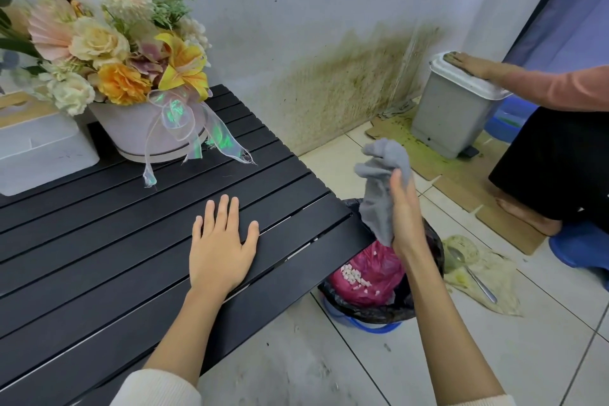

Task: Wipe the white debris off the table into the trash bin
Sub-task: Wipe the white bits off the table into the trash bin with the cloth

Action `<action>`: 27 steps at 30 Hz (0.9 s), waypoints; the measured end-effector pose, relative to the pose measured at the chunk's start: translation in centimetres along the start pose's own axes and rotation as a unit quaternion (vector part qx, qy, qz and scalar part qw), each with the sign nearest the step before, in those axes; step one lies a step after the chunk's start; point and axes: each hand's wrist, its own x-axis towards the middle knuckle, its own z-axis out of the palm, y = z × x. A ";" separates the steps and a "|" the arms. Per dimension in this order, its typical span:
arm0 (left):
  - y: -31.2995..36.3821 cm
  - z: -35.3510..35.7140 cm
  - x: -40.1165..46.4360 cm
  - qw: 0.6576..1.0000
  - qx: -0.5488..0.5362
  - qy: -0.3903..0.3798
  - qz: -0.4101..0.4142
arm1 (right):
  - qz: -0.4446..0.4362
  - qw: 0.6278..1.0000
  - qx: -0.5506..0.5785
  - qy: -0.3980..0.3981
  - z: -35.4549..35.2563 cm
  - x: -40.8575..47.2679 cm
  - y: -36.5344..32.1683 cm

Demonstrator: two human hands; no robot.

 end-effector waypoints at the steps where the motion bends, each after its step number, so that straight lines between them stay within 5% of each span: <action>1: 0.0 0.0 0.0 1.000 -0.001 0.000 0.001 | -0.036 0.995 -0.083 -0.031 1.4 -0.6 -0.7; 3: 0.0 -0.1 0.0 1.000 -0.002 0.000 0.001 | -0.098 0.952 -0.276 -0.093 4.8 -1.7 -0.7; 5: -0.1 -0.2 0.0 1.000 0.004 -0.003 0.003 | -0.111 0.864 -0.463 -0.167 8.6 -2.8 1.0; 8: -0.2 -0.2 -0.1 1.000 0.001 -0.008 0.009 | -0.121 0.770 -0.589 -0.211 11.5 -3.5 3.7; 16: -0.6 -0.4 0.2 0.999 -0.012 -0.044 0.009 | 0.002 0.806 -0.584 -0.096 6.7 0.1 4.0; 20: -1.5 -3.1 0.7 0.963 -0.237 -0.126 -0.031 | 0.013 0.862 -0.503 -0.055 6.9 -0.1 1.4; 23: -3.3 -5.7 -0.5 0.918 -0.377 -0.057 -0.112 | -0.088 0.894 -0.433 -0.073 10.1 -3.5 -0.1; 27: -8.4 -8.7 -4.4 0.902 -0.374 0.070 -0.204 | -0.182 0.895 -0.357 -0.195 18.1 -11.5 -0.6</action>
